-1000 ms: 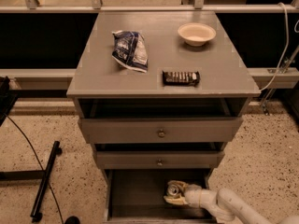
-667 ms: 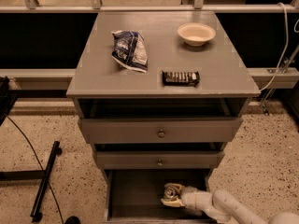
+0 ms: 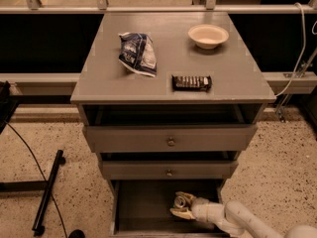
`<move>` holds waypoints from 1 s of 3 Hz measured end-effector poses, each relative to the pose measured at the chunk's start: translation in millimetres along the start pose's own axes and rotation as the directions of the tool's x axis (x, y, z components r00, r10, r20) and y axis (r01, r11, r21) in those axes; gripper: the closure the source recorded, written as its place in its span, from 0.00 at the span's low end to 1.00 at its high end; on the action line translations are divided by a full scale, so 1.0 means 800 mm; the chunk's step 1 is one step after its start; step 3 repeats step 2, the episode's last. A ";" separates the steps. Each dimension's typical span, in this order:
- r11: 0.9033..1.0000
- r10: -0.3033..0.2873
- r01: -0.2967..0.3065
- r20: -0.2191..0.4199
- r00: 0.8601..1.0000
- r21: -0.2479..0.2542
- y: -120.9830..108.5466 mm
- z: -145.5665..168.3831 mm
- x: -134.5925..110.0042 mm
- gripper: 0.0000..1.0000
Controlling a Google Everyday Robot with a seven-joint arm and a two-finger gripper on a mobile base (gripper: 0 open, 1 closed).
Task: Place green can into bottom drawer
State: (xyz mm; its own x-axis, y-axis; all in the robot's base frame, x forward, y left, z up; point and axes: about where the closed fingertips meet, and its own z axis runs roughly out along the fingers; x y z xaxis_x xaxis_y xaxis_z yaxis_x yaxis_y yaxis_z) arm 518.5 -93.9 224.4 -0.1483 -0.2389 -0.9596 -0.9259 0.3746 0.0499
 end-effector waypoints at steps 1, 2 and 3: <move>1.000 0.001 -0.001 0.002 1.000 -0.004 0.002 0.003 -0.001 0.00; 1.000 0.001 -0.001 0.002 1.000 -0.004 0.002 0.003 -0.001 0.00; 1.000 0.001 -0.001 0.002 1.000 -0.004 0.002 0.003 -0.001 0.00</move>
Offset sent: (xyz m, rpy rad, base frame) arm -0.0003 0.0023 -0.0001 0.0022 0.0009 0.0028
